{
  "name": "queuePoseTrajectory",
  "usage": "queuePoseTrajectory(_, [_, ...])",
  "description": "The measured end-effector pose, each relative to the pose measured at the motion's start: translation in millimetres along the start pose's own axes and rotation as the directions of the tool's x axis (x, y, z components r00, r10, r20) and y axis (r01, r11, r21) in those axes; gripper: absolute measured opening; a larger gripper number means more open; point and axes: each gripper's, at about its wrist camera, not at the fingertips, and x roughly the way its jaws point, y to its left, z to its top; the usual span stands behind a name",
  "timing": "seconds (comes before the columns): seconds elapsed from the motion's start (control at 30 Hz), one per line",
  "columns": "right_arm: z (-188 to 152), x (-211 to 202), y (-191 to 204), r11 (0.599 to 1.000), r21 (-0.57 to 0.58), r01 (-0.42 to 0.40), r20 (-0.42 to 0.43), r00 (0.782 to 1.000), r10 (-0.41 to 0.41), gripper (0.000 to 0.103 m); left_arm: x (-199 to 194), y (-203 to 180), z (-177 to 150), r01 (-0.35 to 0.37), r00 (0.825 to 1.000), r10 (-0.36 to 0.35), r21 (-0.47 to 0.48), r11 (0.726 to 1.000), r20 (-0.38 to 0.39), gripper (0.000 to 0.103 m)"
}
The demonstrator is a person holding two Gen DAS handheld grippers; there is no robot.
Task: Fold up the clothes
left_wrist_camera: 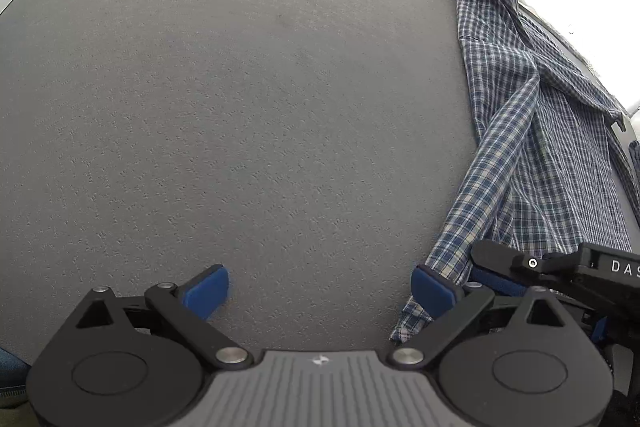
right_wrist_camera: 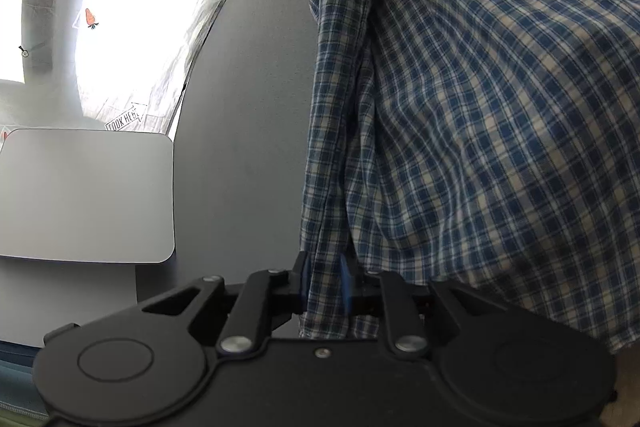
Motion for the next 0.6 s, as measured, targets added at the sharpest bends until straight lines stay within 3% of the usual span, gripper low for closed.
queuePoseTrajectory(0.27, [-5,8,9,1.0,-0.01,0.017,0.001,1.0,-0.017,0.034,2,3,3,0.046,0.999,-0.046,0.002,0.999,-0.011,0.103])
queuePoseTrajectory(0.3, [-5,8,10,1.0,-0.019,0.016,0.004,1.0,-0.016,0.032,2,4,3,0.05,0.999,-0.05,-0.003,0.999,-0.011,0.103])
queuePoseTrajectory(0.37, [-6,8,13,0.999,-0.035,0.011,0.01,1.0,-0.01,0.013,2,5,4,0.056,0.998,-0.056,-0.012,0.998,-0.011,0.103])
queuePoseTrajectory(0.47, [-4,3,16,0.998,-0.053,-0.023,0.031,0.999,0.024,0.004,2,6,5,0.059,0.998,-0.059,-0.027,0.998,-0.009,0.103])
queuePoseTrajectory(0.6, [-3,-15,22,0.992,-0.099,-0.082,0.064,0.994,0.089,0.003,4,3,8,0.041,0.999,-0.042,-0.052,0.998,-0.01,0.103])
